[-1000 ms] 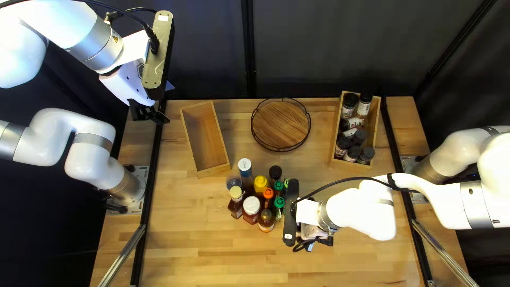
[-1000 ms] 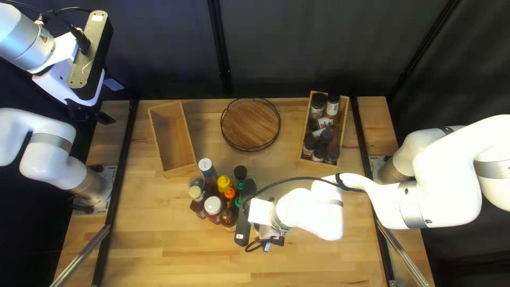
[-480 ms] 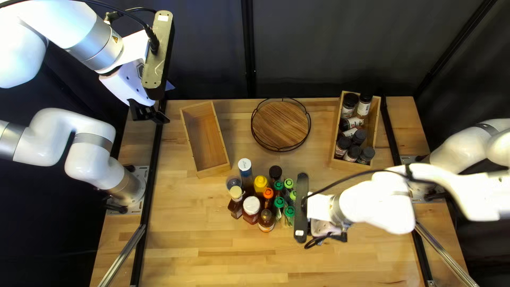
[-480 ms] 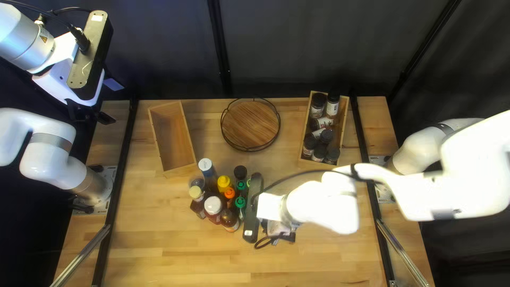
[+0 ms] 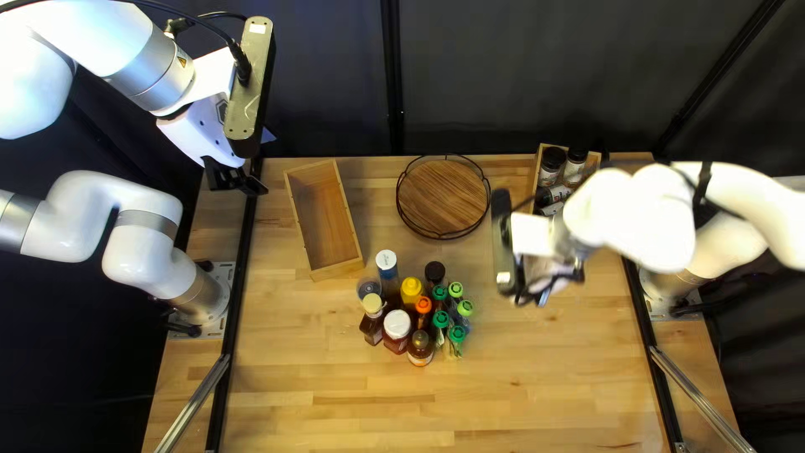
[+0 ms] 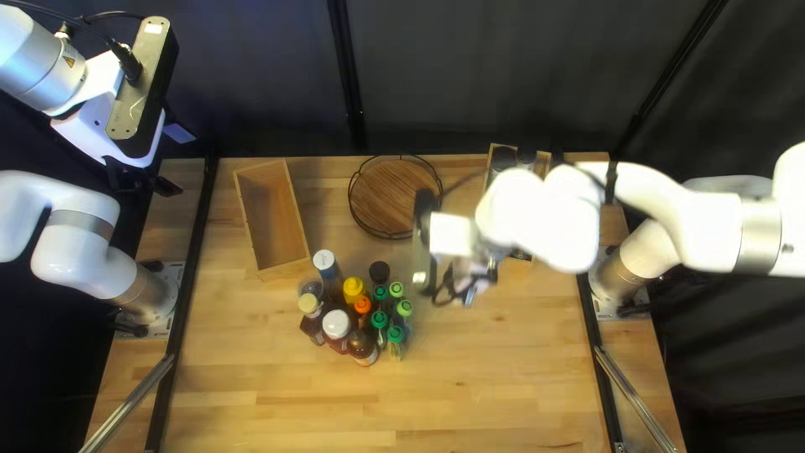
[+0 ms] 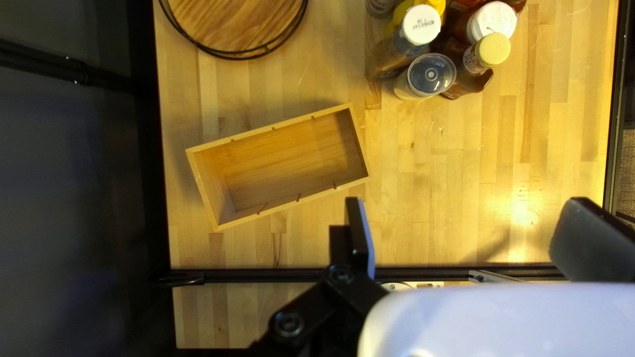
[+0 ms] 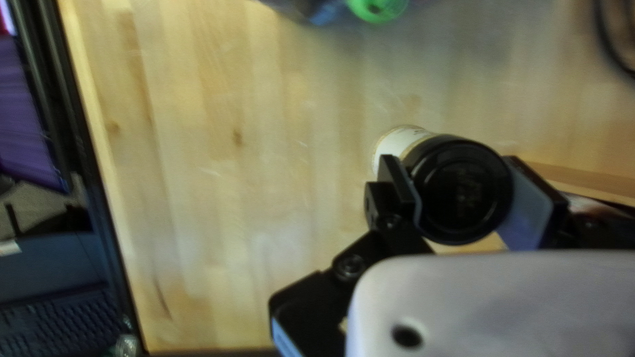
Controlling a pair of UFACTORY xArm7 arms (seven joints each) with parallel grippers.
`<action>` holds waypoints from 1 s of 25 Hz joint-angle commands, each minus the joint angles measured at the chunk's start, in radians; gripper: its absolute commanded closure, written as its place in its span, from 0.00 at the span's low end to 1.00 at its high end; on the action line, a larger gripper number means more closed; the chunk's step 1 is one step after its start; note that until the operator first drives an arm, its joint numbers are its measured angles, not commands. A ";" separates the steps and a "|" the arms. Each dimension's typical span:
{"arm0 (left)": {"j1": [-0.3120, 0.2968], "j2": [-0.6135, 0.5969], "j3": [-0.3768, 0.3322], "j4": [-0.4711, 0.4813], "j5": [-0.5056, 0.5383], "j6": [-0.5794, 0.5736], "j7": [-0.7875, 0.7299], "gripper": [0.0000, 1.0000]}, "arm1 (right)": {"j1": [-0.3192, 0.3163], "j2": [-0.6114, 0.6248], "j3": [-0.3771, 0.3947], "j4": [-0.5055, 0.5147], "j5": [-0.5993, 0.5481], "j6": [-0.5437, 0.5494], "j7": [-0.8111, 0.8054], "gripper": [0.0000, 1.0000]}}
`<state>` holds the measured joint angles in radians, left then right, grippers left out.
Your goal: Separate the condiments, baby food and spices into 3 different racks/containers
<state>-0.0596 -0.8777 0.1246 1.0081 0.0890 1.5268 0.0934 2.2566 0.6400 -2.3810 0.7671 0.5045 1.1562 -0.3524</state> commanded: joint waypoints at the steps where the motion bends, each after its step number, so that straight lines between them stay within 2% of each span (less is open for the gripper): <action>1: 0.000 0.000 0.000 0.000 0.000 0.000 0.000 0.00 | -0.047 -0.013 -0.093 0.029 -0.080 0.068 -0.089 1.00; 3: 0.000 0.000 0.000 0.000 0.000 0.000 0.000 0.00 | -0.070 -0.015 -0.140 0.032 -0.112 0.088 -0.134 1.00; 9: 0.000 0.000 0.000 0.000 0.000 0.000 0.000 0.00 | -0.118 -0.009 -0.213 -0.014 -0.171 0.063 -0.215 1.00; 18: 0.000 0.000 0.000 0.000 0.000 0.000 0.000 0.00 | -0.146 0.079 -0.266 -0.189 -0.219 -0.079 -0.290 1.00; 25: 0.000 0.000 0.000 0.000 0.000 0.000 0.000 0.00 | -0.183 0.037 -0.268 -0.253 -0.239 -0.206 -0.316 1.00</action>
<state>-0.0596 -0.8777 0.1246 1.0081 0.0890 1.5268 0.0934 2.0894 0.6994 -2.6466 0.5388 0.2720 0.9970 -0.6559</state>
